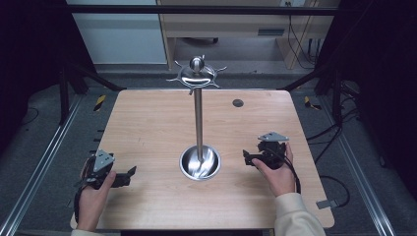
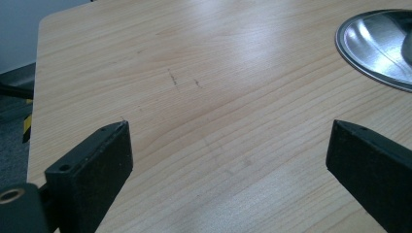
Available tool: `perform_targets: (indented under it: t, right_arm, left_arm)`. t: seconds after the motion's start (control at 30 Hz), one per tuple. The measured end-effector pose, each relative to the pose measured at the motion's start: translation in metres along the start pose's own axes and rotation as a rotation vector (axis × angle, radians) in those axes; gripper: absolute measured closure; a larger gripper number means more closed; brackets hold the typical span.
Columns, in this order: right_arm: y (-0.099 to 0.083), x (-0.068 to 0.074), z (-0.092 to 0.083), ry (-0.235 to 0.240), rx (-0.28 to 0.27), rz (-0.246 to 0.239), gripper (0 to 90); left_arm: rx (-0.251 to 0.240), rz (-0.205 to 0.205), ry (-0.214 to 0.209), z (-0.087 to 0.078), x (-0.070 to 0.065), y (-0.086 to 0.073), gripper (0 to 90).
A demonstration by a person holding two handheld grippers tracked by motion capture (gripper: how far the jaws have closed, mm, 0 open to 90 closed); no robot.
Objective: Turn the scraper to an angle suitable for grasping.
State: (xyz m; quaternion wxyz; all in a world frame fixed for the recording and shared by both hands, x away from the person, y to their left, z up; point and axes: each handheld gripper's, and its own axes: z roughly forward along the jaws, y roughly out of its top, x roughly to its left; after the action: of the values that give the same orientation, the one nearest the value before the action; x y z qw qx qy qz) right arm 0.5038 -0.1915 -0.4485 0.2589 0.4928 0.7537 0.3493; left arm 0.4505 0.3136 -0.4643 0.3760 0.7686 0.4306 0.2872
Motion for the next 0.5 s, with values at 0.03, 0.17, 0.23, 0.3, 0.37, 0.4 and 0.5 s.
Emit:
perform_targets:
  t: [0.03,0.17,0.23,0.3,0.37,0.4,0.5]
  right_arm:
    - [0.001,0.004,0.000,0.004,-0.004,-0.022,4.7]
    - [0.003,0.016,0.001,0.017,-0.001,-0.077,9.3]
    - [0.004,0.019,0.003,0.024,0.000,-0.098,15.2]
    - [0.004,0.021,0.003,0.030,0.001,-0.101,18.2]
    - [0.003,0.025,0.007,0.056,0.021,-0.137,30.6]
    - [0.002,0.026,0.008,0.070,0.032,-0.146,33.9]
    - [0.001,0.032,0.009,0.116,0.043,-0.188,46.9]
  left_arm:
    - [0.000,0.001,0.000,0.000,0.000,0.000,2.8]
    - [0.002,0.008,-0.001,-0.001,0.000,-0.001,2.8]
    - [0.002,0.008,-0.002,-0.001,0.000,-0.001,2.7]
    - [0.001,0.007,-0.002,-0.001,-0.001,-0.001,2.8]
    - [0.002,0.009,-0.003,0.000,-0.002,0.000,2.8]
    - [0.005,0.014,-0.004,0.000,-0.002,0.000,2.8]
    - [0.007,0.018,-0.004,0.000,-0.003,0.000,2.8]
